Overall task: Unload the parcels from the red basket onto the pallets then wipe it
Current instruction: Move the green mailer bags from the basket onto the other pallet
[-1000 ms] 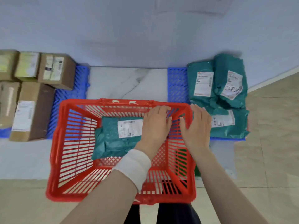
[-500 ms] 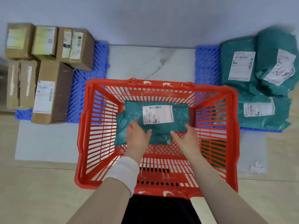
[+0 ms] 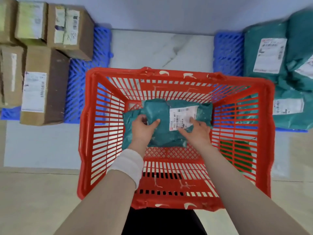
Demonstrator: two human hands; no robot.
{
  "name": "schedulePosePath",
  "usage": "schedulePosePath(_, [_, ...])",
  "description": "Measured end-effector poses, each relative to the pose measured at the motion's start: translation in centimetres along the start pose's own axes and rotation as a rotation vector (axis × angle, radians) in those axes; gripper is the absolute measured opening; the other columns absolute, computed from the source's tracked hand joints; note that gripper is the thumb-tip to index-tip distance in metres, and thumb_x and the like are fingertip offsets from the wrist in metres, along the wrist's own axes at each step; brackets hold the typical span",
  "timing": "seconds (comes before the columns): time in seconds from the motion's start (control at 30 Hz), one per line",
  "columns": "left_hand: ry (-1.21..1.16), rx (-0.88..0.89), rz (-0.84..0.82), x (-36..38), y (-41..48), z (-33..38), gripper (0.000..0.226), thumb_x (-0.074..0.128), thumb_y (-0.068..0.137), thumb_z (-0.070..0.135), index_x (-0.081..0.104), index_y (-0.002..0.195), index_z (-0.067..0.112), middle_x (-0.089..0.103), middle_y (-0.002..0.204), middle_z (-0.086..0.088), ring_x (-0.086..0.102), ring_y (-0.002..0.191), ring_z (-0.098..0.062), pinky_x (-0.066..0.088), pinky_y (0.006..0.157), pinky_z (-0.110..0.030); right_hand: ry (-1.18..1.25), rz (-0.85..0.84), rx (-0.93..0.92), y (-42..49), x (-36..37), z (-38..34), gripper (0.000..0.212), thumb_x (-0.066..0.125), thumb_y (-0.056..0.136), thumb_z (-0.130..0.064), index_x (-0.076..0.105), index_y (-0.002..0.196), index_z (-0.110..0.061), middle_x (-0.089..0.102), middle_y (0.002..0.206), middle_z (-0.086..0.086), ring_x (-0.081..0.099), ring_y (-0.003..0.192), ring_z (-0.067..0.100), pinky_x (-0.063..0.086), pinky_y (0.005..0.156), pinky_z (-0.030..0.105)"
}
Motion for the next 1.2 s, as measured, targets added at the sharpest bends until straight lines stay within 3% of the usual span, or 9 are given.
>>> schedulePosePath(0.13, [-0.053,0.105,-0.109,-1.1,-4.4,2.5,0.014,0.059,0.087,0.013,0.049,0.095,0.009,0.062,0.107,-0.011,0.06,0.101,-0.029,0.05,0.091,-0.045,-0.001,-0.015,-0.125,-3.3,-4.0,-0.8,0.064,0.059,0.083,-0.049,0.041,0.137,-0.02,0.042,0.141,0.016,0.029,0.132,0.033,0.023,0.107,0.038])
schedulePosePath(0.37, [0.165,0.502,-0.105,-5.2,-11.2,9.2,0.026,0.054,0.09,0.014,0.048,0.116,0.016,0.06,0.112,0.0,0.057,0.108,-0.021,0.047,0.094,-0.038,0.059,0.383,-0.38,-10.0,-13.0,-2.5,0.09,0.081,0.062,-0.038,0.039,0.135,-0.006,0.04,0.136,0.015,0.032,0.129,0.03,0.017,0.109,0.03])
schedulePosePath(0.53, [0.393,0.796,-0.075,-5.2,-15.5,16.2,0.019,0.053,0.09,0.012,0.048,0.109,0.01,0.063,0.103,-0.002,0.061,0.096,-0.025,0.047,0.082,-0.034,0.169,0.58,-0.506,-13.1,-19.4,-1.1,0.092,0.085,0.054,-0.037,0.043,0.13,-0.006,0.042,0.13,0.015,0.035,0.122,0.029,0.021,0.105,0.026])
schedulePosePath(0.7, [0.506,1.003,-0.007,-1.1,-20.6,22.6,0.012,0.052,0.091,0.02,0.048,0.101,0.014,0.057,0.086,0.004,0.058,0.082,-0.028,0.038,0.068,-0.032,0.382,0.212,-0.641,-13.6,-24.7,1.6,0.067,0.084,0.059,-0.036,0.054,0.117,-0.022,0.058,0.116,0.001,0.053,0.105,0.012,0.037,0.091,0.013])
schedulePosePath(0.8, [0.515,1.024,0.001,3.6,-21.9,25.0,0.016,0.05,0.092,0.025,0.049,0.104,0.014,0.056,0.087,0.002,0.057,0.087,-0.031,0.041,0.074,-0.035,0.556,0.079,-0.545,-13.3,-26.9,5.3,0.058,0.08,0.052,-0.051,0.052,0.099,-0.032,0.066,0.107,-0.007,0.062,0.099,0.009,0.048,0.09,0.028])
schedulePosePath(0.9, [0.517,0.958,-0.059,9.0,-21.7,25.6,0.02,0.049,0.093,0.025,0.049,0.108,0.012,0.059,0.094,-0.001,0.056,0.092,-0.028,0.038,0.075,-0.032,0.66,0.083,-0.435,-12.3,-28.2,9.9,0.053,0.082,0.056,-0.046,0.051,0.096,-0.03,0.069,0.099,-0.011,0.065,0.09,0.002,0.051,0.081,0.027])
schedulePosePath(1.0, [0.461,0.904,-0.102,12.7,-20.4,25.3,0.026,0.054,0.09,0.023,0.051,0.114,0.013,0.058,0.118,-0.002,0.053,0.112,-0.024,0.038,0.092,-0.031,0.73,0.075,-0.322,-10.8,-28.7,12.9,0.046,0.081,0.063,-0.037,0.05,0.095,-0.029,0.067,0.1,-0.011,0.064,0.089,0.002,0.052,0.075,0.022])
schedulePosePath(1.1, [0.34,0.827,-0.031,14.9,-19.2,24.1,0.052,0.063,0.085,0.026,0.043,0.132,0.017,0.037,0.144,-0.01,0.029,0.136,-0.024,0.023,0.112,-0.034,0.811,0.142,-0.192,-9.2,-29.1,14.3,0.041,0.08,0.067,-0.035,0.051,0.096,-0.027,0.064,0.097,-0.012,0.062,0.086,0.0,0.048,0.064,0.012])
schedulePosePath(1.2, [0.114,0.578,-0.151,18.3,-19.1,21.2,0.087,0.073,0.076,0.028,0.021,0.143,0.011,0.029,0.147,-0.009,0.025,0.136,-0.015,0.02,0.115,-0.033,0.854,0.203,-0.06,-7.3,-28.9,15.7,0.043,0.08,0.067,-0.035,0.051,0.097,-0.026,0.065,0.101,-0.004,0.064,0.09,0.012,0.052,0.075,0.026])
Point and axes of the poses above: each hand's wrist, its own y-axis towards the middle knuckle, its own x-axis out of the palm, z = x × y, the point moved 2 cm from there along y, towards the middle knuckle
